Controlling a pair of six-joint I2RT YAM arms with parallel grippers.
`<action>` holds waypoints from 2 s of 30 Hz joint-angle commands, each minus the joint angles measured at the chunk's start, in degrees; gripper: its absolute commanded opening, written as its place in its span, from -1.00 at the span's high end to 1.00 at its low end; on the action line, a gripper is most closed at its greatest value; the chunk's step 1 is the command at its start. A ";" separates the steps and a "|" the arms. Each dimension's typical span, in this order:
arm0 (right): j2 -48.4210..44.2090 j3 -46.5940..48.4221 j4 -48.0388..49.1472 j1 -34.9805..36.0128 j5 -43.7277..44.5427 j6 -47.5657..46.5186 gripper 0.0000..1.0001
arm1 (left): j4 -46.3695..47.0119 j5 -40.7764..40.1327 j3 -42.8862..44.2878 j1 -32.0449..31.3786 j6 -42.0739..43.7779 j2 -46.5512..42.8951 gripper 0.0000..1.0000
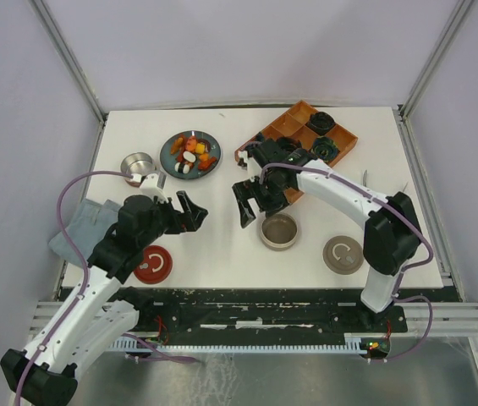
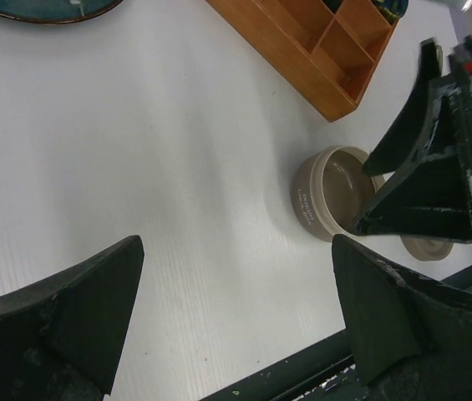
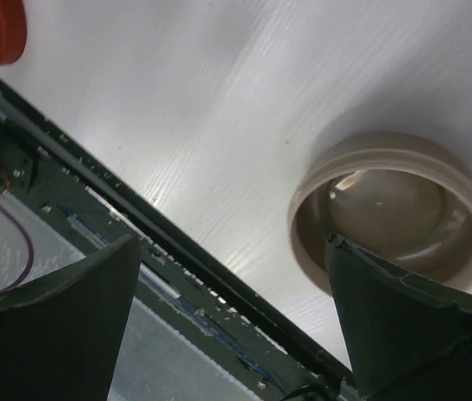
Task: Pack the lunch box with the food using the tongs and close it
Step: Move the packing box to the center of the board, then move the plate to the center of the board.
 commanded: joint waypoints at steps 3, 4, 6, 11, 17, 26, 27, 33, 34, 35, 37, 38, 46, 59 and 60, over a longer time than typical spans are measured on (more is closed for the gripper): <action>-5.83 4.46 0.35 -0.91 28.05 1.00 -0.98 | -0.08 -2.09 -0.20 -0.25 -1.47 -0.84 -0.98; -5.50 4.00 1.70 -1.31 30.74 2.08 -0.98 | -0.01 -2.09 -0.11 -0.27 -1.42 -0.80 -0.99; -3.41 5.38 1.79 -3.04 31.16 3.63 -0.98 | 0.17 -1.98 0.06 -0.21 -1.37 -0.75 -0.98; 2.95 9.24 2.03 -8.43 25.81 8.48 -0.98 | -0.98 -1.94 0.71 -0.21 -1.12 -1.11 -0.99; 8.76 9.70 8.08 -12.83 23.08 10.65 -0.98 | -1.83 -2.10 0.29 -0.25 -1.24 -2.82 -0.99; 16.55 14.73 6.14 -15.46 22.89 9.83 -0.98 | -2.08 -1.06 0.03 -0.20 -1.73 -3.68 -0.99; 16.63 14.11 5.98 -15.85 23.53 9.89 -0.98 | -2.31 -1.05 0.10 -0.26 -1.73 -3.74 -0.99; 14.08 9.22 7.61 -19.95 27.09 7.87 -0.98 | -3.16 -1.42 -0.29 -0.22 -1.73 -4.67 -0.98; 13.92 9.17 7.16 -20.72 27.77 7.28 -0.98 | -3.06 -1.38 -0.39 -0.27 -1.70 -4.73 -0.98; 13.71 9.13 7.02 -21.35 28.33 6.71 -0.98 | -2.99 -1.32 -0.55 -0.26 -1.60 -4.77 -0.98; 13.08 8.65 6.95 -22.43 28.77 5.23 -0.98 | -2.49 -1.11 -0.86 -0.27 -1.39 -4.62 -0.99; 12.66 8.39 6.91 -23.00 29.09 4.58 -0.98 | -2.01 -0.87 -1.07 -0.29 -1.30 -4.46 -0.99; 11.02 6.75 6.62 -27.53 34.56 0.70 -0.98 | -1.85 2.14 -0.22 -0.25 -0.50 -2.73 -0.99; 2.78 2.11 10.24 -33.55 27.55 0.21 -0.98 | -1.66 4.35 -1.86 -0.26 0.84 -3.78 -0.99; 1.61 1.39 10.77 -33.55 25.83 0.54 -0.98 | -1.55 4.30 -1.97 -0.30 0.90 -3.61 -0.98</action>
